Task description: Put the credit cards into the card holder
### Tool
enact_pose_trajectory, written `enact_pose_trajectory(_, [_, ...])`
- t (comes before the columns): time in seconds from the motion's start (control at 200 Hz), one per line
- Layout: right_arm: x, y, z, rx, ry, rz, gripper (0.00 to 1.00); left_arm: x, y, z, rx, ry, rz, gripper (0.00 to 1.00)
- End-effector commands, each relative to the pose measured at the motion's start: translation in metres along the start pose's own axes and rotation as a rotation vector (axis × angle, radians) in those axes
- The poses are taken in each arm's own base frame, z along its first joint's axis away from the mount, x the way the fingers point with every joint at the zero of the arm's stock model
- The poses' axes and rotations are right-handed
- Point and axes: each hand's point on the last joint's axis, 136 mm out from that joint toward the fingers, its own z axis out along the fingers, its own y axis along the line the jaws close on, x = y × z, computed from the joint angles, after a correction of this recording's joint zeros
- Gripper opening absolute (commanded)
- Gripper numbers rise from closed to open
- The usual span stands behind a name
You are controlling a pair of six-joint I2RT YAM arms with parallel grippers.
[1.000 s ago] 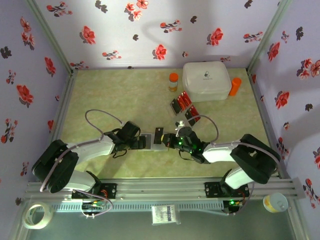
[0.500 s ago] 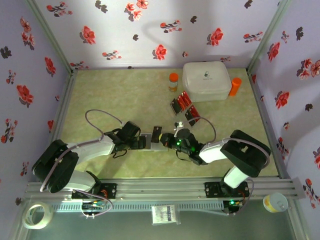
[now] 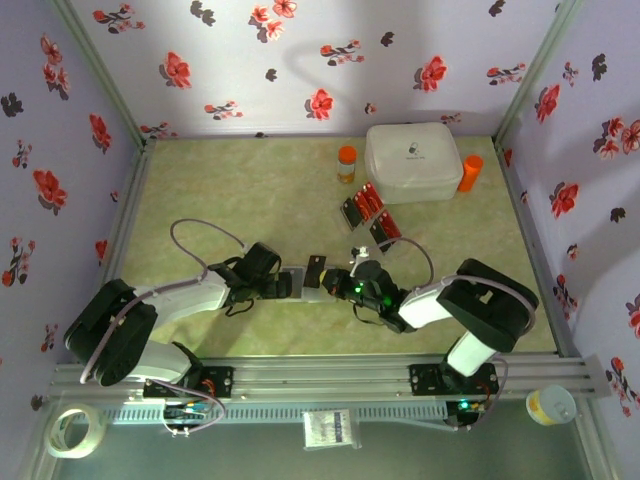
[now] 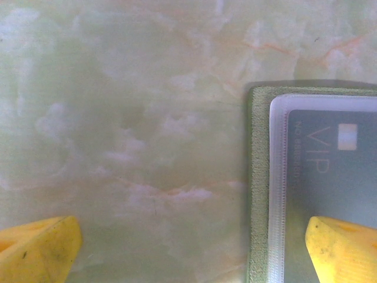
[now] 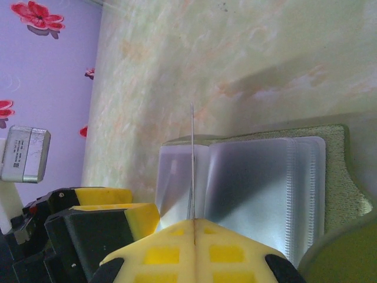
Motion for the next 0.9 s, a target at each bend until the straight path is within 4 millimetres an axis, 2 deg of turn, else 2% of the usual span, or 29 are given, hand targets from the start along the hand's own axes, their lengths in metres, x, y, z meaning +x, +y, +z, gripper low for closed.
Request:
enact_pose_trajectory(0.0, [0.002, 0.000, 0.001, -0.017, -0.013, 0.020, 0.00, 0.027, 0.023, 0.007, -0.097, 0.094, 0.005, 1.00])
enact_pose_trajectory(0.54, [0.012, -0.007, 0.007, -0.072, 0.007, 0.098, 0.00, 0.027, 0.022, 0.006, -0.094, 0.092, 0.008, 1.00])
enact_pose_trajectory(0.895, [0.009, 0.002, 0.005, -0.108, 0.001, 0.114, 0.00, 0.023, 0.019, 0.005, -0.091, 0.090, 0.013, 1.00])
